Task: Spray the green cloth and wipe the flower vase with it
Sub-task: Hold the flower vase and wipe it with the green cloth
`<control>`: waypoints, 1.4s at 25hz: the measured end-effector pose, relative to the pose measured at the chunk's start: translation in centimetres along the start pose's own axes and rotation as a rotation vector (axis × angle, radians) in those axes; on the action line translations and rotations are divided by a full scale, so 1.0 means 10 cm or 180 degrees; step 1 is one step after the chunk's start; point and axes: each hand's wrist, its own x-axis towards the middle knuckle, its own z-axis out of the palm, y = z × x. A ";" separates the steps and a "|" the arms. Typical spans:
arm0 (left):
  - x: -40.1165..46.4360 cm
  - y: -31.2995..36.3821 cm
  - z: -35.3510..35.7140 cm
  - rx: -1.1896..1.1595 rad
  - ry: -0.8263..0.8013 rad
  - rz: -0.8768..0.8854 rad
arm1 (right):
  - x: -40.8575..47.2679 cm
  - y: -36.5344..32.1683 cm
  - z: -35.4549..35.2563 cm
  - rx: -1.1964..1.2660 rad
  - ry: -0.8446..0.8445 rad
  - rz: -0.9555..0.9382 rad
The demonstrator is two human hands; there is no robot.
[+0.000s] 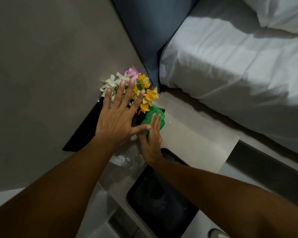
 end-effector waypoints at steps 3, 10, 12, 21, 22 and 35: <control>0.02 -0.02 -0.01 0.0054 -0.0033 -0.0005 | 0.43 -0.14 -0.10 0.0129 0.0359 0.0300; -0.02 -0.01 0.01 -0.0081 -0.0037 -0.0068 | 0.07 0.01 0.06 0.0048 0.0195 0.0041; -0.01 -0.01 0.02 -0.0034 -0.0035 -0.0021 | 0.50 -0.11 -0.11 0.0111 0.0451 0.0305; 0.01 -0.02 0.06 -0.0015 0.0086 -0.0018 | 0.28 0.03 -0.05 0.0084 0.0311 0.0239; 0.01 -0.02 0.06 0.0053 0.0100 -0.0014 | 0.51 -0.05 -0.14 0.0040 0.0378 0.0401; -0.02 0.07 0.06 -0.0192 0.0033 -0.0261 | 0.29 -0.04 0.03 -0.0107 0.0325 0.0315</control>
